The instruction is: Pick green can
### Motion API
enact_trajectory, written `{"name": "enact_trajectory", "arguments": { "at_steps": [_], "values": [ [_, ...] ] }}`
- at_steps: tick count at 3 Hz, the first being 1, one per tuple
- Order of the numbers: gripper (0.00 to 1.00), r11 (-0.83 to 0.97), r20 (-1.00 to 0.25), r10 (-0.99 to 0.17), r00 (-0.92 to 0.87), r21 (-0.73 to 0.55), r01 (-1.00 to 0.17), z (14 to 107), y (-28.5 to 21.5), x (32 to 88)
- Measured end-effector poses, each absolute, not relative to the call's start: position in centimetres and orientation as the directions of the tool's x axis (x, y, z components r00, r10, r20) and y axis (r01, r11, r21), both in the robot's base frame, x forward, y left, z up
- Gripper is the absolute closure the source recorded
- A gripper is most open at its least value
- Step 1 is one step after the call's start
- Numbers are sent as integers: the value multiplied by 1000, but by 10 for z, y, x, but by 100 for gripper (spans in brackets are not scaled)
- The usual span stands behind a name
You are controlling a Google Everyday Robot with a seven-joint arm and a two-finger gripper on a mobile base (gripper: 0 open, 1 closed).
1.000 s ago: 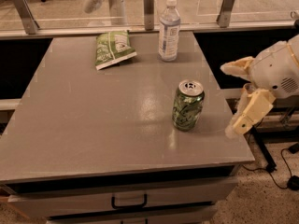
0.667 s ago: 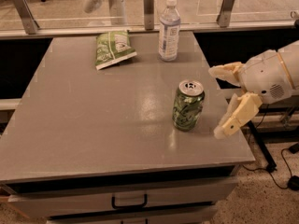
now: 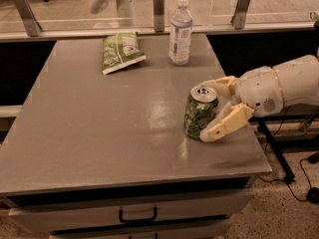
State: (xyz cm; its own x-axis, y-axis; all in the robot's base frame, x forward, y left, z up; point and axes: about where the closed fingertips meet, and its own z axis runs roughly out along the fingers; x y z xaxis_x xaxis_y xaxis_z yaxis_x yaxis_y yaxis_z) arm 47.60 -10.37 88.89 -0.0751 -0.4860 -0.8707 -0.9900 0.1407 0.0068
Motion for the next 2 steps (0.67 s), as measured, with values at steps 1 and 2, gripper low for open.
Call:
{"name": "enact_trajectory", "arguments": {
  "at_steps": [1, 2],
  "values": [
    [42, 106, -905, -423, -40, -5, -994, 887, -85, 482],
    [65, 74, -934, -357, 4, -33, -997, 891, -73, 484]
  ]
}}
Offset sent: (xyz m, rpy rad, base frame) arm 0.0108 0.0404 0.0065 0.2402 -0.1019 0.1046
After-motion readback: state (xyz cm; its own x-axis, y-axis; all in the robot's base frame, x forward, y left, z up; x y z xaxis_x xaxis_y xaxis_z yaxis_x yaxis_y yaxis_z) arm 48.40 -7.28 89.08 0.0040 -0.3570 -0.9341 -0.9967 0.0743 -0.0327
